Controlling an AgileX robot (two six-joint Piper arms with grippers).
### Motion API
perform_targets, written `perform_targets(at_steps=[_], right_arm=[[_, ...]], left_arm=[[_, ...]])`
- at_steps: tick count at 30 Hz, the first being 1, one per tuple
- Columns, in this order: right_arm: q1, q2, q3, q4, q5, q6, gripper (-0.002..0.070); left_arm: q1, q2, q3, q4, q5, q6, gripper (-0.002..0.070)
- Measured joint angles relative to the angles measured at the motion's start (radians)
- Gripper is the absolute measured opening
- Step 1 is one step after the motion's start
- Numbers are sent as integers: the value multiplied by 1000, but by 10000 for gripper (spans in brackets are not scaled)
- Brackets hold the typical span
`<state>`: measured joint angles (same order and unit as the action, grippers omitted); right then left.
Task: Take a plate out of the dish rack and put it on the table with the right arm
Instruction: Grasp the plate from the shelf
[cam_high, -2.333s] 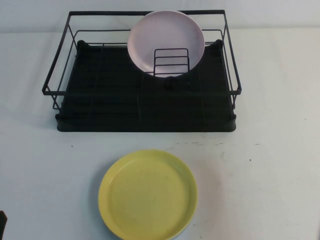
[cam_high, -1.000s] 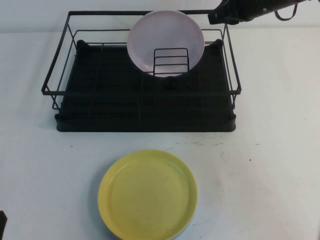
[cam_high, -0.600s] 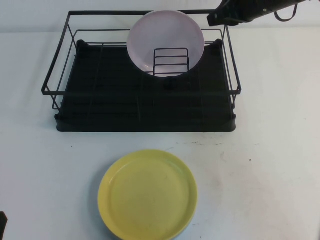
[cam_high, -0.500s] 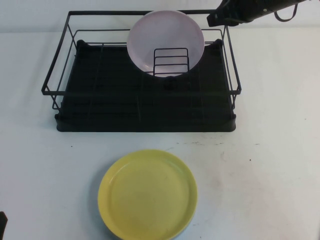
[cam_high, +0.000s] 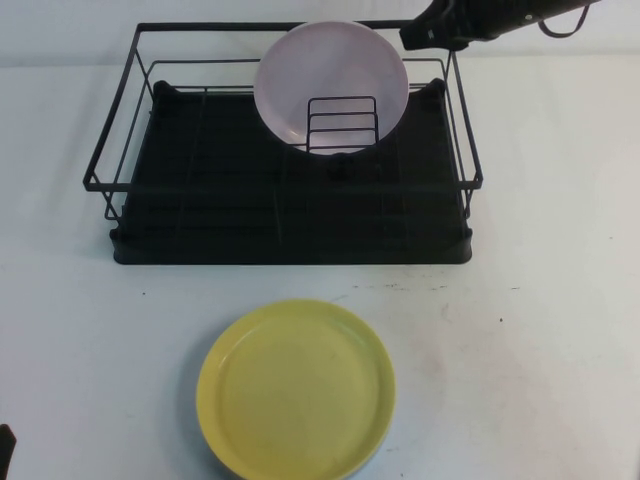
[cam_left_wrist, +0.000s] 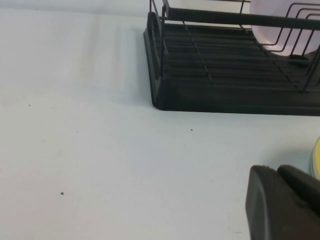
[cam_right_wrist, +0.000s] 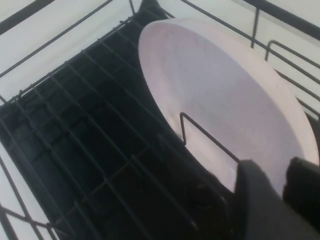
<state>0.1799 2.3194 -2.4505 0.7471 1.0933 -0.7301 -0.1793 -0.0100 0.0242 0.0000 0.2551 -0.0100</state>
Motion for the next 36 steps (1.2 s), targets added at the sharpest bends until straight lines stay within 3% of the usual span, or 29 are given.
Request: perform_targets(at_steps=[6,9,19,36], right_arm=[[0,1,-1,59,-12,-192,302],[0,19,-2,67,-29,-272,344],[0,83,-2,128,-113,-419,361],[19,159,-2,147,-261,-436,361]], left_arm=[[0,0,0,0,0,0,-4],[0,0,0,0,0,0,-4],[0,0,0,0,0,0,-4],[0,0,0,0,0,0,-4]])
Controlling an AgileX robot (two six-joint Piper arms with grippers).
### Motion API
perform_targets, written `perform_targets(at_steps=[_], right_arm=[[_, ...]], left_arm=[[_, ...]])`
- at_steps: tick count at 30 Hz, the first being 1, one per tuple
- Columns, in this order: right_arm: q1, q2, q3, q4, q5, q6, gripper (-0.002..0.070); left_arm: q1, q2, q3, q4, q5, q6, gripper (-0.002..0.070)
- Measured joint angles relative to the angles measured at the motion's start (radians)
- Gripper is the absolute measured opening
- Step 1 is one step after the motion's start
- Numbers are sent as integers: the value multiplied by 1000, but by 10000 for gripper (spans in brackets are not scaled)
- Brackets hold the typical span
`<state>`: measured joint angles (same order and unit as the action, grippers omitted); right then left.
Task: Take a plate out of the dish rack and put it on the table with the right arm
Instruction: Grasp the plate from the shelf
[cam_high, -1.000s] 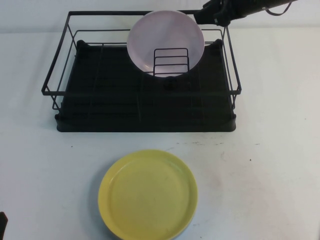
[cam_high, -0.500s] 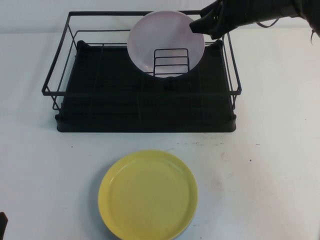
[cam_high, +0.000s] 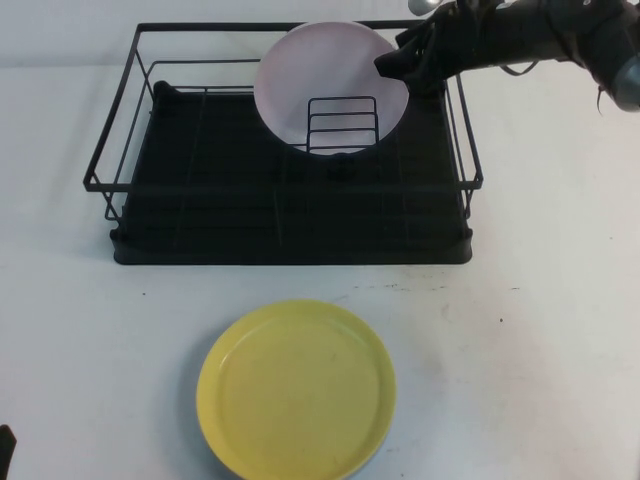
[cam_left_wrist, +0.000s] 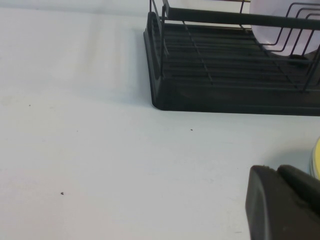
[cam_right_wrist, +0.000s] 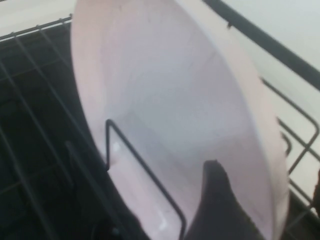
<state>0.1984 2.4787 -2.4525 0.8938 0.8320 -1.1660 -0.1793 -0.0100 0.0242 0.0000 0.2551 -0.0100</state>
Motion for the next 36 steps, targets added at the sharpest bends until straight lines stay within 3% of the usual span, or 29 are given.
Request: perform_targets(at_steps=[21,24,29,36], right_arm=[[1,44,0,63,-46,-43,289],[1,44,0,77,-47,-45,230],[1,44,0,82,-69,-56,62],[1,39,0,78,-64,-65,51]], left_arm=[[0,0,0,0,0,0,-4],[0,0,0,0,0,0,-4],[0,0,0,0,0,0,-4],[0,0,0,0,0,0,-4]])
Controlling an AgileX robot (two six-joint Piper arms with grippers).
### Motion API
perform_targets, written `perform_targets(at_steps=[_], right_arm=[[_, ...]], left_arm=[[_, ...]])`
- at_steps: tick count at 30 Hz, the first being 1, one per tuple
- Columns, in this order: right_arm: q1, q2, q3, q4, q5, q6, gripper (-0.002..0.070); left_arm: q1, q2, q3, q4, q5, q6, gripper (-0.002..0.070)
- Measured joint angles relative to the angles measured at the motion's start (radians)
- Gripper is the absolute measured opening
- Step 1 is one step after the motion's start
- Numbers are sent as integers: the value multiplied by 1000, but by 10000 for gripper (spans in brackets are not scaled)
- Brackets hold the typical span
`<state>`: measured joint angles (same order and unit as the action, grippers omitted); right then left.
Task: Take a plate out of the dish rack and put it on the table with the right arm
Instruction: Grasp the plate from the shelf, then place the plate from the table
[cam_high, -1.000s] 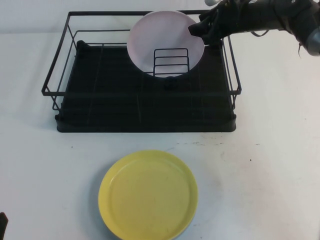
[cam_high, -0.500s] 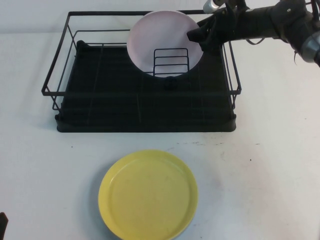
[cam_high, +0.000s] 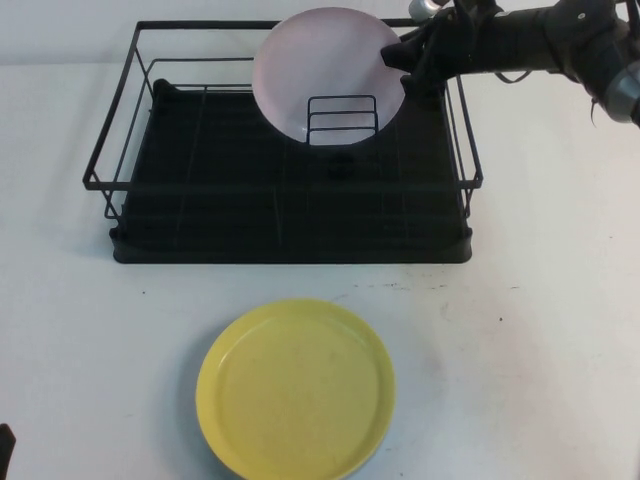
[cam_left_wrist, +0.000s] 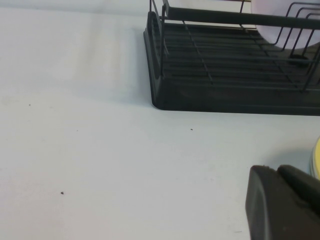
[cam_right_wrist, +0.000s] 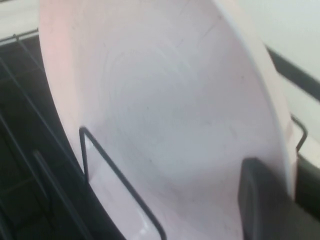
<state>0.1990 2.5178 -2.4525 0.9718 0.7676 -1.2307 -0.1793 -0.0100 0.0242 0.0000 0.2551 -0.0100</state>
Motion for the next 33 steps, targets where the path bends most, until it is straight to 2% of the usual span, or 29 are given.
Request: perform_targets(at_steps=[12,33], right_arm=[[-21,-154,0,-55,34,54,41],[-43,-590,17,-516,467,542,40]], left_arm=[[0,0,0,0,9,0,-4],[0,0,0,0,25,0,-4]])
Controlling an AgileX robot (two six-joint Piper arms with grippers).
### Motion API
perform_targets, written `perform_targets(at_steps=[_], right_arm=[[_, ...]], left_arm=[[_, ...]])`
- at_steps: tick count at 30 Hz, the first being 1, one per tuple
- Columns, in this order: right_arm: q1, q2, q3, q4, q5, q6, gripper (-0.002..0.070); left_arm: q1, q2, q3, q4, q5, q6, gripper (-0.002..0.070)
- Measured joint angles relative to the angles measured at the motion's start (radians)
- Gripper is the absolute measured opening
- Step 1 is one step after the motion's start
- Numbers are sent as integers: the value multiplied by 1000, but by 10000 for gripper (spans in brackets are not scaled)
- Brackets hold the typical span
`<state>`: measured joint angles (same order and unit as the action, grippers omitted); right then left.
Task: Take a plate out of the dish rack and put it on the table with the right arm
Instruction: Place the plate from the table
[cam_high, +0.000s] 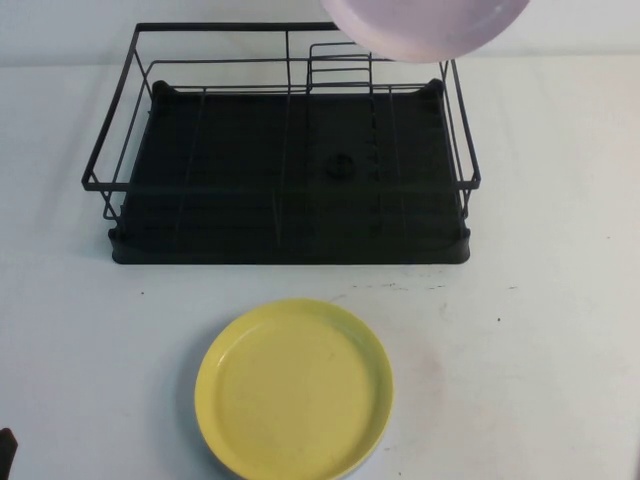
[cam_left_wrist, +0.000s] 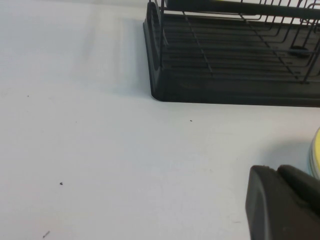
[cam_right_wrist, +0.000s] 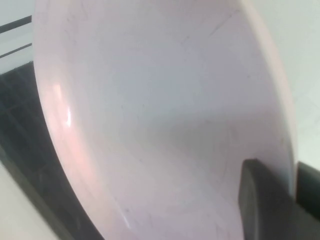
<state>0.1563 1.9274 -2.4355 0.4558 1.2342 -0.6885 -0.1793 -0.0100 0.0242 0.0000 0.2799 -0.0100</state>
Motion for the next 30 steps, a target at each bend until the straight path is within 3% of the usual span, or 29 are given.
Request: perform_targets(at_steps=[7,13,20,30], right_arm=[[0,-220,221,-46,29,75,39],[60,-474,625,-102,-115,139,39],[178,-759,1114,-109,-282,369,39],[373,-727,1410,-101,-350,700,38]], left_arm=[[0,0,0,0,0,0,-4],[0,0,0,0,0,0,-4],[0,0,0,0,0,0,-4],[0,0,0,0,0,0,-4]])
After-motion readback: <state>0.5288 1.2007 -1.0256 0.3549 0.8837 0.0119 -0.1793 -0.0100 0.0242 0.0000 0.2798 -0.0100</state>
